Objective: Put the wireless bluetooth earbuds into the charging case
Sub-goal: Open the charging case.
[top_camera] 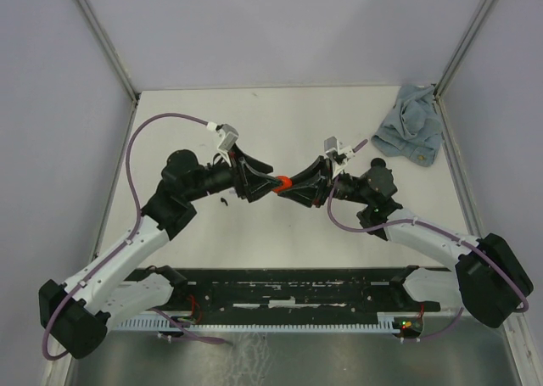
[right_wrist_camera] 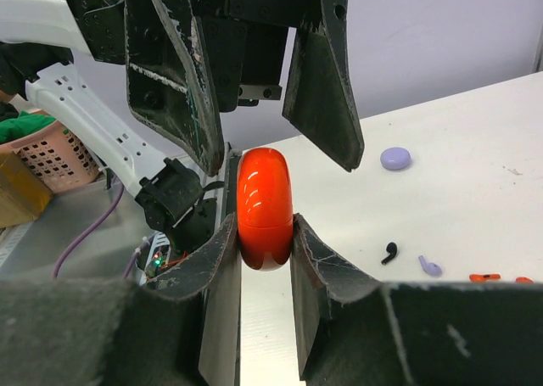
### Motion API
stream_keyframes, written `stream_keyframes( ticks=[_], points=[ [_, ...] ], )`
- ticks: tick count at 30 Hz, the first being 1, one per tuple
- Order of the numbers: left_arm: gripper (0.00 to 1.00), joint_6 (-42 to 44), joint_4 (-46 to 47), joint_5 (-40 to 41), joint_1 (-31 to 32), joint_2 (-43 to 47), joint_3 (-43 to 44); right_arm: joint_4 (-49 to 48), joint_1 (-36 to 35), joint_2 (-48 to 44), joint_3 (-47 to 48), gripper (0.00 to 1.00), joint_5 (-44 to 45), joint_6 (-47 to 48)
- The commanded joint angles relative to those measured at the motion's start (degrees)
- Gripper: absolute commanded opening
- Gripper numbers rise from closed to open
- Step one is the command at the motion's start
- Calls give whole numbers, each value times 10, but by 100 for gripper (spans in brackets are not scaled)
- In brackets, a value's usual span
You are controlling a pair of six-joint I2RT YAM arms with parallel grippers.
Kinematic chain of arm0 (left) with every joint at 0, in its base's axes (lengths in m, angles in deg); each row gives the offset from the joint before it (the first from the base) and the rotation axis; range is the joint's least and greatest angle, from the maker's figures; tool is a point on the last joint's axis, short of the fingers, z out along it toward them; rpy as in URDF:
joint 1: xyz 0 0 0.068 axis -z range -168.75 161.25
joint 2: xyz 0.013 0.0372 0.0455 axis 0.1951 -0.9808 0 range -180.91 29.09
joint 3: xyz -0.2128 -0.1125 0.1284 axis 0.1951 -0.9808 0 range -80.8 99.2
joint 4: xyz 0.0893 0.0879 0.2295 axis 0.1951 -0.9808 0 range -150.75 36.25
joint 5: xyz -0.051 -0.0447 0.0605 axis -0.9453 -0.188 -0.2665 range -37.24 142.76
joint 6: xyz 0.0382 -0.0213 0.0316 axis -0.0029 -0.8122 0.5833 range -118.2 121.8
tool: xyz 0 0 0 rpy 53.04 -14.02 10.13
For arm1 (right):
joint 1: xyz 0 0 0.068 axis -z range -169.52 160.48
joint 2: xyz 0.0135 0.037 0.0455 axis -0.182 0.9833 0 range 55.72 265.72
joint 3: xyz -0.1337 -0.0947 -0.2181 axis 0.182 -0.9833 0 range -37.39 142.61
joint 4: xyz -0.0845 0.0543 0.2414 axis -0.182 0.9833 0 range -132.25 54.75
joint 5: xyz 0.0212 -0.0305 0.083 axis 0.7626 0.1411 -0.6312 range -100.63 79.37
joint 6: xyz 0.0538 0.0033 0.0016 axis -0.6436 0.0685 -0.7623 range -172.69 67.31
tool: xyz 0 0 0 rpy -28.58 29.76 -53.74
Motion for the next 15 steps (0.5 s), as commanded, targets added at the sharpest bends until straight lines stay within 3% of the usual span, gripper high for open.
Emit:
stream_keyframes(
  ticks=[1, 15],
  points=[
    [71, 22, 18, -27, 0, -5, -6, -22, -2, -12, 17, 10, 6, 2],
    [70, 35, -44, 36, 0, -29, 29, -25, -2, -18, 12, 10, -1, 0]
  ],
)
